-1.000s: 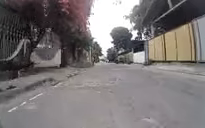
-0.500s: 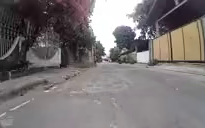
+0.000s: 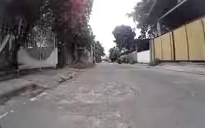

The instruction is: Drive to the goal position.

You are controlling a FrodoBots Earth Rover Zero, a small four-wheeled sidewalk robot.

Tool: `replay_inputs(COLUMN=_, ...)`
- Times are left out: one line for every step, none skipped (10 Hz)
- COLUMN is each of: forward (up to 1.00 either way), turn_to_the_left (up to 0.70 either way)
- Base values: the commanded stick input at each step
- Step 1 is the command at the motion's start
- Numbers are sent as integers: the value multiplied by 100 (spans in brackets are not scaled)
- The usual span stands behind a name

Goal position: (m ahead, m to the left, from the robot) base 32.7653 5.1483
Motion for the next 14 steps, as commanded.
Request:
replay_inputs(forward=100, turn_to_the_left=-13)
replay_inputs(forward=100, turn_to_the_left=5)
replay_inputs(forward=100, turn_to_the_left=7)
replay_inputs(forward=100, turn_to_the_left=7)
replay_inputs(forward=100, turn_to_the_left=7)
replay_inputs(forward=100, turn_to_the_left=7)
replay_inputs(forward=100, turn_to_the_left=7)
replay_inputs(forward=100, turn_to_the_left=7)
replay_inputs(forward=100, turn_to_the_left=7)
replay_inputs(forward=100, turn_to_the_left=7)
replay_inputs(forward=100, turn_to_the_left=7)
replay_inputs(forward=100, turn_to_the_left=7)
replay_inputs(forward=100, turn_to_the_left=7)
replay_inputs(forward=100, turn_to_the_left=7)
